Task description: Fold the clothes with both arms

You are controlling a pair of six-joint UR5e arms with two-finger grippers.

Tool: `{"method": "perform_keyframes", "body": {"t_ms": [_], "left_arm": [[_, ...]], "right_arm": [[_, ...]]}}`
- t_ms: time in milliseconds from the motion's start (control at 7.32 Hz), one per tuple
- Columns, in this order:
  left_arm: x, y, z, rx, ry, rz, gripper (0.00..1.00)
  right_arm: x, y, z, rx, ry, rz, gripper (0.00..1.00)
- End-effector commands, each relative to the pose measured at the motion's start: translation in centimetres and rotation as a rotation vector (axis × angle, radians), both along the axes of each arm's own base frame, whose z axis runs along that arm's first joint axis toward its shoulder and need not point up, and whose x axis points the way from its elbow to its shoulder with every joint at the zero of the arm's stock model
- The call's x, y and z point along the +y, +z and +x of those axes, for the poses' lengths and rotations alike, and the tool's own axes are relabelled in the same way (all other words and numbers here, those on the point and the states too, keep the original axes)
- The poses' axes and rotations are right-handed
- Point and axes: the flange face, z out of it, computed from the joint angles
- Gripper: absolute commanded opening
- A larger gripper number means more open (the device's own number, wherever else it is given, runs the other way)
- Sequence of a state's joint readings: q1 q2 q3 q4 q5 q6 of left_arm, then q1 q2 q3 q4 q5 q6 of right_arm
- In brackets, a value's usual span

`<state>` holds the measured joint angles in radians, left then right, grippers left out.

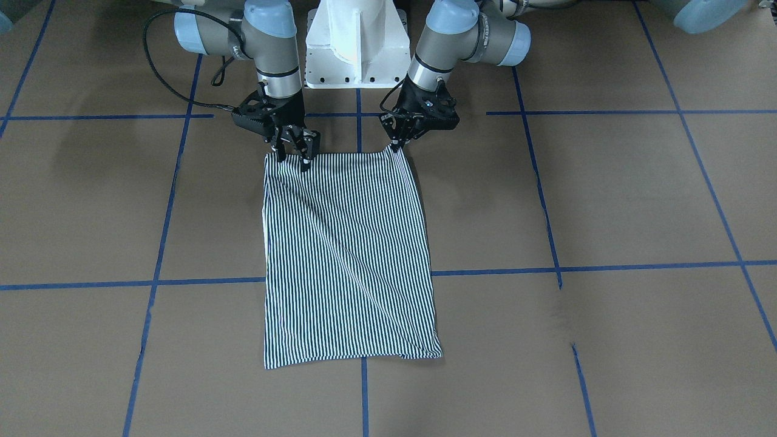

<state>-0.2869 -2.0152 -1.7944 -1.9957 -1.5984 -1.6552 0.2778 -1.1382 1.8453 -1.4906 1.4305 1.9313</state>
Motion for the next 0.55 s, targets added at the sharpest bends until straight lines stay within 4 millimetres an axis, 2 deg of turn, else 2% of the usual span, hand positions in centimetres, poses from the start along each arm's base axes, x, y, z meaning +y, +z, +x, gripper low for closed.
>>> {"method": "perform_keyframes", "body": {"t_ms": [0, 410], "left_arm": [[0.01, 0.14, -0.03, -0.002, 0.0, -0.001, 0.0], [0.01, 0.24, -0.05, -0.004, 0.0, -0.001, 0.0]], "right_arm": [[-1.07, -1.47, -0.37, 0.035, -0.008, 0.01, 0.67], [-0.97, -0.8, -0.53, 0.075, -0.022, 0.003, 0.67]]}}
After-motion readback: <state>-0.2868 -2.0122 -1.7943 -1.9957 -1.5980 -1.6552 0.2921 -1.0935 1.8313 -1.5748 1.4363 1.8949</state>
